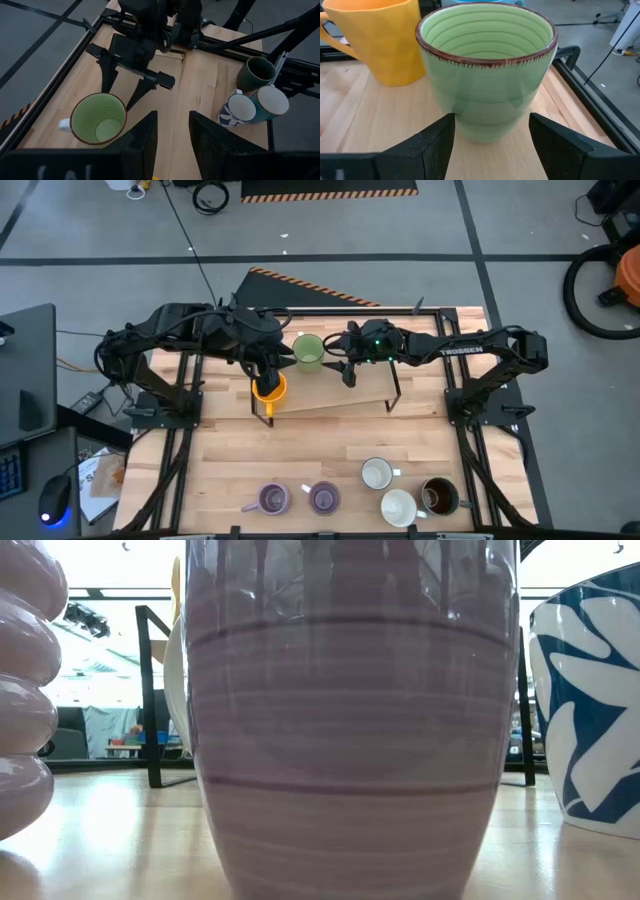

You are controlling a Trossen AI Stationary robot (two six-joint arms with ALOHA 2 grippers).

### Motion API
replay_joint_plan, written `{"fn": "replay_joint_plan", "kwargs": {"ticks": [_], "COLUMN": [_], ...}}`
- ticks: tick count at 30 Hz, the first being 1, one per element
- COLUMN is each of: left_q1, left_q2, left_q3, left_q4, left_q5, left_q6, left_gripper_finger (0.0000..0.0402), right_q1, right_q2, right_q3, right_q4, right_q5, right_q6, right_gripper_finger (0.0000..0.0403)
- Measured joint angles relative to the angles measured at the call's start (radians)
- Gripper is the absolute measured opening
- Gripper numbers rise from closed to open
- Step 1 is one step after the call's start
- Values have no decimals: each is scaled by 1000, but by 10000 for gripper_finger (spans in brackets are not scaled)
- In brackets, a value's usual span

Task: Place coffee mugs
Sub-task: Put the green mug on the shelf

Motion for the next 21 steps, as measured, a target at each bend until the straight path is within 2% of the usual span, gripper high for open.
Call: {"fn": "replay_joint_plan", "kwargs": {"ticks": [7, 15, 21], "left_q1": [0, 0, 0], "left_q2": [0, 0, 0], "left_q3": [0, 0, 0], "left_q4": [0, 0, 1], "left_q5": [0, 0, 0], "left_q6": [2, -23, -23], "left_gripper_finger": [117, 117, 117], "right_q1": [1, 4, 15], "right_q2": [0, 0, 0], "right_q3": [0, 0, 0], "right_q4": [11, 111, 89], "right_q5": [0, 0, 0], "right_q6": [7, 79, 77], "right_gripper_finger": [261, 261, 261]}}
